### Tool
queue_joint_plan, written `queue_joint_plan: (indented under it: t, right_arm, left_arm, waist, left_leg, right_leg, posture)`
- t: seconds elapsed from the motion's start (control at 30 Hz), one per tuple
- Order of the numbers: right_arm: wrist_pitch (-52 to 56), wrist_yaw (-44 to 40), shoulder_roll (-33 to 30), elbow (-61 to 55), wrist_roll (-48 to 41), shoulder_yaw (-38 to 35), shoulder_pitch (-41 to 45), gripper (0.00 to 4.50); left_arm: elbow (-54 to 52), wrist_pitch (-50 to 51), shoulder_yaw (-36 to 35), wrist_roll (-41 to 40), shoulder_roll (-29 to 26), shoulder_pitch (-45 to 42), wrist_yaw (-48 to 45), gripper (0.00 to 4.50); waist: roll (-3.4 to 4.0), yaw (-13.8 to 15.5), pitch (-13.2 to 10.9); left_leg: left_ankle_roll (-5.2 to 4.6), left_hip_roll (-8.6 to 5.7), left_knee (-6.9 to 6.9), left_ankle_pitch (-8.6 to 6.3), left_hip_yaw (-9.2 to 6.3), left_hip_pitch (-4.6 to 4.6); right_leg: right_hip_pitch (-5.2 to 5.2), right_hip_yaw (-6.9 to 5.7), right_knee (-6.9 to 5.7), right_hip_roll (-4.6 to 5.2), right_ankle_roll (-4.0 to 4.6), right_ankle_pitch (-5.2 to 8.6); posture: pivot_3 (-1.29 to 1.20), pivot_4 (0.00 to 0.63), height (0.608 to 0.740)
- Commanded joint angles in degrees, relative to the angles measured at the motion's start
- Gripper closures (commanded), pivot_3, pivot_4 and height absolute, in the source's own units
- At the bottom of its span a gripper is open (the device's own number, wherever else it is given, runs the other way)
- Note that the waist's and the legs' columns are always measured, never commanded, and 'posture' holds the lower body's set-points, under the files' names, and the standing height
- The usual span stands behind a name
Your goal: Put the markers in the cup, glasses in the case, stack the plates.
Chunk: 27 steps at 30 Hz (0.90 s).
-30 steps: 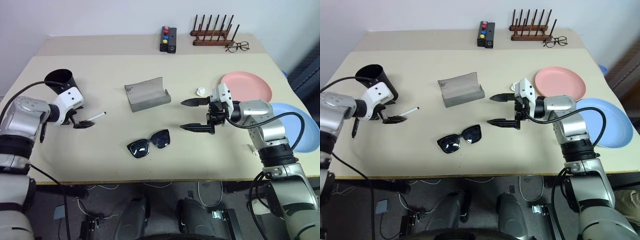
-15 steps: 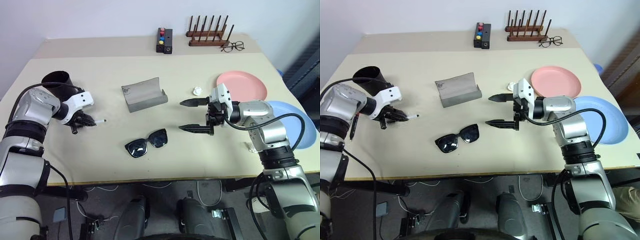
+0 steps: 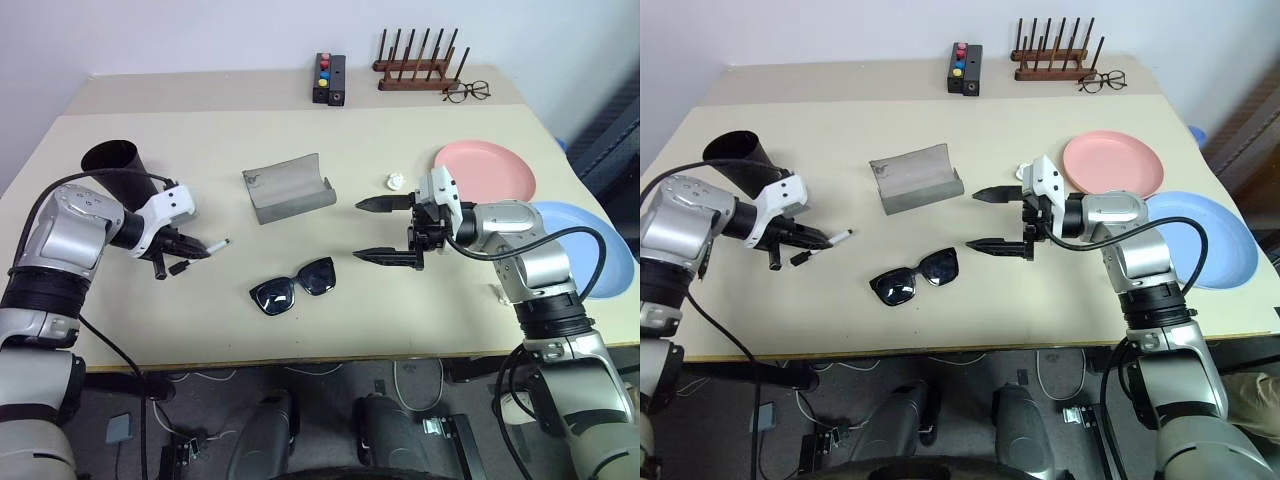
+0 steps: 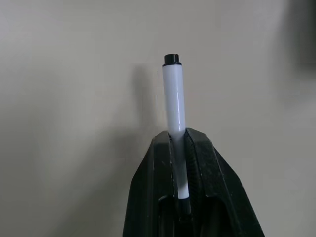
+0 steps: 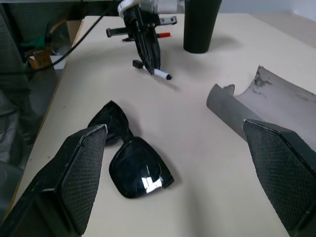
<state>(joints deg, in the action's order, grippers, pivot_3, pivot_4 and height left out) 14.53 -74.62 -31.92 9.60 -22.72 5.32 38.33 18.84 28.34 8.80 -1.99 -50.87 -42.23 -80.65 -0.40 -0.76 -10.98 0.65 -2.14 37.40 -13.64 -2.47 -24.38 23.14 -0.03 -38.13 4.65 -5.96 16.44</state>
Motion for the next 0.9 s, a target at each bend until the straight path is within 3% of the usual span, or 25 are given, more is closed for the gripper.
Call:
queue_joint_plan:
  t: [0.03, 0.27, 0.47, 0.7, 0.9]
  right_arm:
    - [-0.74, -0.26, 1.35, -0.24, -1.22, -0.89, 2.47, 0.0]
    - [-4.89, -1.6, 5.79, 5.97, -1.98, -2.18, 5.83, 0.0]
    - [-6.45, -0.23, 11.29, 12.63, -5.29, -6.19, 12.1, 0.0]
    - [-7.65, -0.5, 14.63, 16.86, -5.64, -7.08, 16.07, 0.0]
    - [-8.45, -0.33, 16.34, 18.24, -5.82, -7.39, 17.1, 0.0]
  left_arm:
    - [-8.31, 6.4, -8.66, -7.07, 0.47, 0.25, 4.06, 4.46]
    - [-10.77, -0.79, -26.14, -10.51, 10.92, -1.42, 32.06, 4.46]
    - [-9.95, -8.64, -32.07, -9.41, 15.09, -0.75, 49.05, 4.46]
    - [-3.36, -18.92, -37.37, -8.36, 14.58, -3.3, 63.91, 4.46]
    - [1.21, -27.47, -38.42, -7.7, 12.2, -3.23, 69.31, 4.46]
  waist:
    - [0.0, -0.12, 0.0]
    - [-0.03, -0.08, -0.01]
    - [-0.03, -0.12, -0.01]
    - [-0.06, 0.03, 0.01]
    - [-0.06, -0.03, 0.02]
  left_leg:
    - [0.0, 0.0, -0.01, 0.0, 0.0, 0.0]
    - [0.01, 0.0, 0.02, 0.01, 0.01, 0.01]
    - [0.06, -0.01, -0.05, 0.03, 0.04, 0.0]
    - [0.08, -0.04, -0.06, 0.04, 0.03, 0.0]
    - [0.1, -0.05, -0.11, 0.04, 0.03, 0.0]
  right_leg:
    - [0.01, 0.0, 0.0, 0.0, 0.0, 0.0]
    - [0.03, 0.0, -0.03, 0.0, 0.0, -0.01]
    - [0.13, 0.01, -0.05, 0.02, 0.0, -0.02]
    - [0.14, 0.01, -0.05, 0.04, 0.01, -0.03]
    - [0.19, 0.01, -0.05, 0.05, 0.01, -0.03]
  posture:
    - [0.0, 0.15, 0.74]
    - [0.0, 0.15, 0.74]
    - [0.0, 0.15, 0.74]
    - [0.0, 0.15, 0.74]
    - [0.0, 0.15, 0.74]
